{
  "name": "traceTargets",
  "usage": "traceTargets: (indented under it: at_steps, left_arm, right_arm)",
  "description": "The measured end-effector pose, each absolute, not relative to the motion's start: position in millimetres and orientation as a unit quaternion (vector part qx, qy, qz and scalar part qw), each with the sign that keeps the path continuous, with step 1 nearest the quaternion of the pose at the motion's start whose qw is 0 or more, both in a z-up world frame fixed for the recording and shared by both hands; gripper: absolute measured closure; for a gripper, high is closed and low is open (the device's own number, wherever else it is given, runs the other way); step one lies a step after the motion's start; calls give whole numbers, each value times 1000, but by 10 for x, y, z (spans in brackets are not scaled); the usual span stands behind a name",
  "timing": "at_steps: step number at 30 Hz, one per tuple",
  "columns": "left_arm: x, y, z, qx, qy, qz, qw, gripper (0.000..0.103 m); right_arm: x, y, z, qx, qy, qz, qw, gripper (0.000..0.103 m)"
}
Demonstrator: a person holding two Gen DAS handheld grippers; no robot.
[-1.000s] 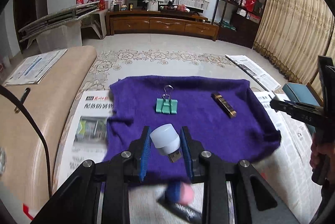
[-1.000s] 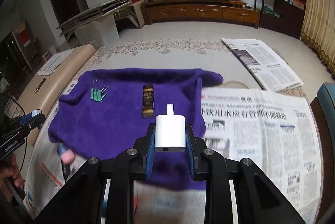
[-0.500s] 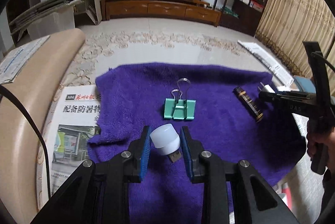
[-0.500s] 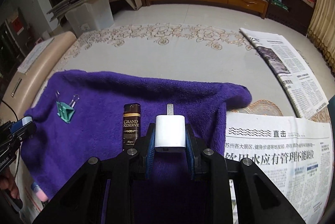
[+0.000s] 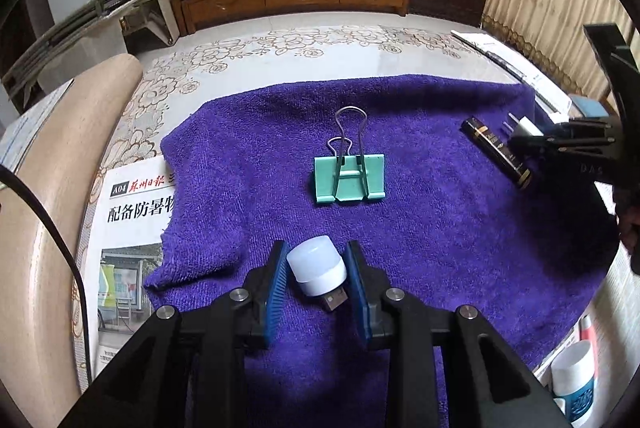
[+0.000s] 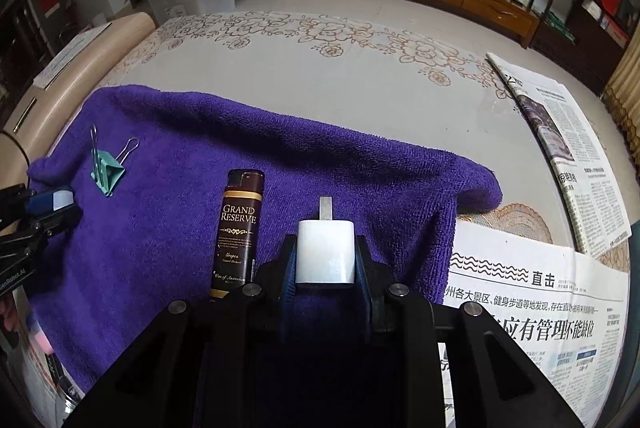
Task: Organize rigid objects
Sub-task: 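Carry the light and charger onto the towel and open both tools, then grasp the black Horizon stick with the left tool while the right tool grasps the pink pen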
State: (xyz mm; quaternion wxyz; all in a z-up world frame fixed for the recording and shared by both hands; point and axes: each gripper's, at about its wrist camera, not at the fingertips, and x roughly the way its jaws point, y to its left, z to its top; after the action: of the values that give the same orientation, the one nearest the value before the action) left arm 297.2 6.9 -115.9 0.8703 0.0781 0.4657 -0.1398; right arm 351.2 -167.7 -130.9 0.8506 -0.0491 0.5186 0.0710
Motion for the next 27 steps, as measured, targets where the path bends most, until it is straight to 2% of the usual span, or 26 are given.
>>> traceTargets:
  at_steps: [3,5,6,9,11,13,16,18,20,27]
  left_arm:
    - [2987,83,-1155,89,465,-129,872,61]
    - [2998,92,-1150,88,466,-136,870,60]
    - [2994,89,-1144,88,467,-137,869,56]
    - [2928,103,-1074,74,450,-145,878,36]
    - [2880,117,-1012,67,443,-143,883,30]
    - [2793,146,-920,60,432,-137,889,19]
    - [2615,225,-776,43,424,-127,896,5]
    - [2476,276,-703,32,424,-121,897,0]
    - [2294,325,-660,18,427,-110,897,0]
    - [1704,415,-860,-34,471,-61,879,0]
  right_arm:
    - [3500,-1667,-1300,-60,521,82,848,73]
    - [3507,-1689,-1301,-66,523,82,846,66]
    - [3505,-1705,-1295,-63,523,85,846,65]
    - [3458,-1729,-1261,-56,525,92,844,64]
    - [3375,-1735,-1182,-57,515,87,851,64]
    - [3280,-1752,-1089,-51,504,85,858,58]
    - [3061,-1801,-895,-30,482,84,872,41]
    - [2878,-1826,-766,-15,468,80,880,19]
    - [2644,-1836,-636,-3,453,69,889,0]
    - [1842,-1830,-529,38,446,60,892,0]
